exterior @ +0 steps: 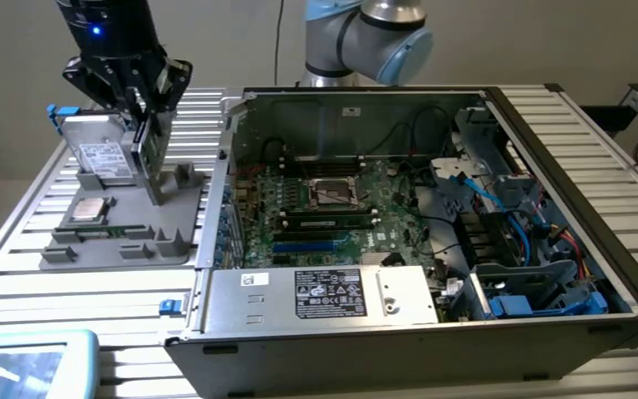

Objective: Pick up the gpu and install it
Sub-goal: 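Pick up the gpu and move the gpu toward the slot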

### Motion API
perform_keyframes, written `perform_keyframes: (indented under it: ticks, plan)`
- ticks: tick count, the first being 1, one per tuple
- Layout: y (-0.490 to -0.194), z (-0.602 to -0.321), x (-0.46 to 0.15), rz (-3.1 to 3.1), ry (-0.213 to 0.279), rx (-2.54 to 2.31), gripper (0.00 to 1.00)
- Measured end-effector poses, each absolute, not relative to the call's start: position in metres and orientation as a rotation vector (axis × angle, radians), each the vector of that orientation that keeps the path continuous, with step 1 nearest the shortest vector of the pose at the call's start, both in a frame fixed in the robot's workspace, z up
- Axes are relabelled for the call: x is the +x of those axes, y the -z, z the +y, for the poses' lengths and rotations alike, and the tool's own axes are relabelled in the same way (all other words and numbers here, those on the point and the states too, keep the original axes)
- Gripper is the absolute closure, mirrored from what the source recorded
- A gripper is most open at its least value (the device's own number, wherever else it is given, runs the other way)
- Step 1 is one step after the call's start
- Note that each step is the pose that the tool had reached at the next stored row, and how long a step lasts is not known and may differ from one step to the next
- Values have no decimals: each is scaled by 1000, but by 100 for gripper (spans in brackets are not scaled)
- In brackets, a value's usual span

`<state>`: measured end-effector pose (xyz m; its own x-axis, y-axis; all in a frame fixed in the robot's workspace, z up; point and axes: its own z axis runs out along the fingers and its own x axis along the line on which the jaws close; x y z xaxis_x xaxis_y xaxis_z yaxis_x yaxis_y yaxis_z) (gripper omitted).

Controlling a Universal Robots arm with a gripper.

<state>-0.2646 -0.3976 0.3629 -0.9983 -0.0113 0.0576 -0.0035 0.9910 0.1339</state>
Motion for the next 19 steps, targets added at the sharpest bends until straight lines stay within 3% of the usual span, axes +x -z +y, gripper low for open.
perform_keyframes:
  ticks: [12,19]
  plan:
    - [-416,-398,-230,-3077,207,11,73]
    - [-423,-399,-199,-3076,208,11,73]
